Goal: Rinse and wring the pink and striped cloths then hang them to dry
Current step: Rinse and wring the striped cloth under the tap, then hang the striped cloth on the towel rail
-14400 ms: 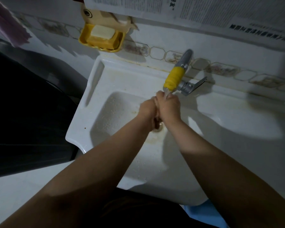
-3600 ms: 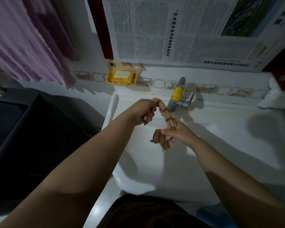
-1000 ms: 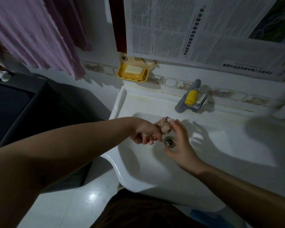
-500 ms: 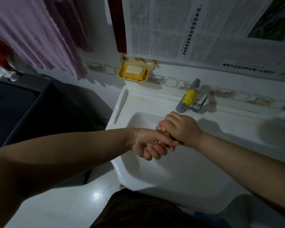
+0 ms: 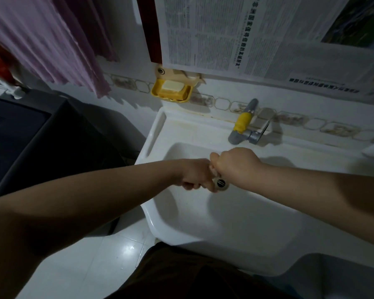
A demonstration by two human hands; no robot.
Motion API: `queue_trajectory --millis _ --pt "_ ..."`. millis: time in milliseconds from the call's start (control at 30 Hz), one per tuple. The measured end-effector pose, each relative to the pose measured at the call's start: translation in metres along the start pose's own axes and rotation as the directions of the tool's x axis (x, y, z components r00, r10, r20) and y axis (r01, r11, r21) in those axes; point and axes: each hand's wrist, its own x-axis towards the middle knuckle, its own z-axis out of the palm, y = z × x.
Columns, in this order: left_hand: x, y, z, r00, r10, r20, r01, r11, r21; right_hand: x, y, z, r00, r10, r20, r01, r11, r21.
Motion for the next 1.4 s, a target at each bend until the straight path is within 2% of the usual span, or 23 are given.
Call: queue_trajectory --millis 33,100,167,200,267,367,467,567,667,800,867,933,1067,1133,1267,1400 --pt "0.005 0.003 0.001 0.987 0.039 -0.153 -0.01 0.982 0.186 0.004 0.001 -0.004 0.996 0.04 0.081 -0.045 0.997 0.064" --pt "0.012 0.003 -0.001 0.91 0.171 -0.379 0.043 0.869 0.494 0.009 0.002 -0.006 0.987 0.105 0.124 -0.13 0.967 0.219" --pt "0.013 0.002 -0.008 0.86 0.291 -0.419 0.091 0.721 0.687 0.013 0.003 -0.001 0.969 0.164 0.185 -0.229 0.875 0.426" --pt "0.012 0.003 -0.011 0.851 0.35 -0.39 0.106 0.614 0.782 0.015 0.002 0.004 0.955 0.181 0.237 -0.287 0.774 0.565" --pt "0.011 0.006 -0.018 0.858 0.436 -0.273 0.097 0.384 0.918 0.013 -0.004 0.009 0.925 0.182 0.334 -0.38 0.464 0.8" --pt "0.008 0.014 -0.029 0.85 0.519 -0.091 0.009 0.157 0.987 0.006 -0.012 0.007 0.869 0.126 0.479 -0.488 0.048 0.872" --pt "0.007 0.017 -0.041 0.822 0.57 0.016 -0.041 0.03 0.999 0.004 -0.016 0.006 0.83 0.077 0.553 -0.528 -0.213 0.822" --pt "0.007 0.015 -0.046 0.762 0.637 0.113 -0.097 -0.06 0.994 0.002 -0.022 0.005 0.814 -0.011 0.58 -0.543 -0.368 0.755" --pt "0.01 0.011 -0.05 0.692 0.701 0.174 -0.131 -0.115 0.985 -0.003 -0.024 0.004 0.814 -0.068 0.577 -0.542 -0.445 0.713" --pt "0.01 0.013 -0.052 0.638 0.743 0.202 -0.13 -0.155 0.979 -0.007 -0.024 -0.002 0.831 -0.108 0.546 -0.523 -0.486 0.7" --pt "0.004 0.017 -0.053 0.577 0.78 0.241 -0.144 -0.193 0.971 -0.009 -0.023 -0.005 0.841 -0.115 0.528 -0.507 -0.505 0.698" --pt "-0.002 0.02 -0.054 0.548 0.799 0.248 -0.142 -0.203 0.969 -0.01 -0.023 -0.008 0.849 -0.122 0.514 -0.495 -0.522 0.695" --pt "-0.003 0.019 -0.056 0.425 0.866 0.265 -0.144 -0.224 0.964 -0.011 -0.024 -0.01 0.863 -0.149 0.482 -0.478 -0.548 0.686" --pt "-0.004 0.02 -0.055 0.391 0.884 0.256 -0.127 -0.223 0.966 -0.012 -0.024 -0.011 0.868 -0.163 0.469 -0.472 -0.564 0.678" --pt "-0.006 0.018 -0.052 0.391 0.884 0.257 -0.133 -0.222 0.966 -0.016 -0.027 -0.01 0.866 -0.198 0.459 -0.482 -0.573 0.663" --pt "-0.008 0.008 -0.049 0.373 0.891 0.259 -0.161 -0.212 0.964 -0.017 -0.027 -0.008 0.853 -0.25 0.458 -0.518 -0.503 0.692"
